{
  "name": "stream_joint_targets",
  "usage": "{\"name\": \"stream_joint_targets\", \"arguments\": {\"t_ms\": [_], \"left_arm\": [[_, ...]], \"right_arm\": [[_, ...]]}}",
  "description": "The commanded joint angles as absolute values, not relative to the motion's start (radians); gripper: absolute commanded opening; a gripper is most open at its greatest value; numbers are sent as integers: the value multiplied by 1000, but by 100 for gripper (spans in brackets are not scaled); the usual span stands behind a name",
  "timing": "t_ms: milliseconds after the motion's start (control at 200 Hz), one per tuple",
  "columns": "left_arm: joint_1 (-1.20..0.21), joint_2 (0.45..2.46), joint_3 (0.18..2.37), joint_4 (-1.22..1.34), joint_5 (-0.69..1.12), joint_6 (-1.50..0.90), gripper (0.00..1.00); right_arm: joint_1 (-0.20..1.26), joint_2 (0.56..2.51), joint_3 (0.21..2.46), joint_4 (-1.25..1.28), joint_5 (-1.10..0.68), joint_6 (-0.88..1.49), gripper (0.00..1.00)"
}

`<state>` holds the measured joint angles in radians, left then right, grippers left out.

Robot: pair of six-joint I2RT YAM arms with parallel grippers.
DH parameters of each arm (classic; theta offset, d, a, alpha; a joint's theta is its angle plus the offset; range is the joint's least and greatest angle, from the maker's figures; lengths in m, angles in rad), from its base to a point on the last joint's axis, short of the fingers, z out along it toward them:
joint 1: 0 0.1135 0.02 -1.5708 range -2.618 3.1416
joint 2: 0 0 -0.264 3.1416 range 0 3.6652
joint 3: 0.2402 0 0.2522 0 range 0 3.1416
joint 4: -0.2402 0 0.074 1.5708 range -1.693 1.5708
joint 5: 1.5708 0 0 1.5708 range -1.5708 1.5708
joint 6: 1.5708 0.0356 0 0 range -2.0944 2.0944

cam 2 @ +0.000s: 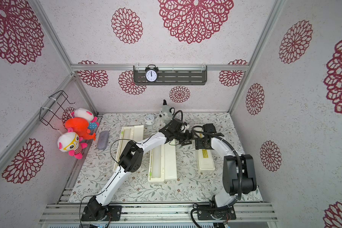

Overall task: Put plastic wrap rolls into dispensers
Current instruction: Close the lid on the plastic wrap cutting box.

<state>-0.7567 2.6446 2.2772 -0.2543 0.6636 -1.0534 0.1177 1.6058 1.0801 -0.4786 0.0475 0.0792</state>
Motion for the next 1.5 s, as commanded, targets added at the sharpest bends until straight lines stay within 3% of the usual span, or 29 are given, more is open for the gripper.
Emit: {"name": "stream_joint_targets", "arguments": {"t_ms": [0,240,510,610,1146,1356,1496], "left_arm": [[-763,2660,2298,-262,678,-1060,92],[-765,2675,2294,-253,699,-1071,92],[-768,2702,2292,-241,715,-1089,87],[-770,2709,2294,-243,716,-1092,84],[-773,2721,2321,-312,704,-1066,80],[-775,2721,2322,-334,696,-1057,79],[-774,2727,2327,-366,689,-1049,78]], "right_arm": [[110,1625,1058,-453,79,58,87],[108,1653,1052,-426,77,36,92],[106,1647,1063,-451,77,42,94],[106,1616,1077,-473,67,43,99],[104,1581,1133,-621,26,29,99],[106,1571,1114,-635,124,37,99],[107,1516,1110,-631,34,45,99]]}}
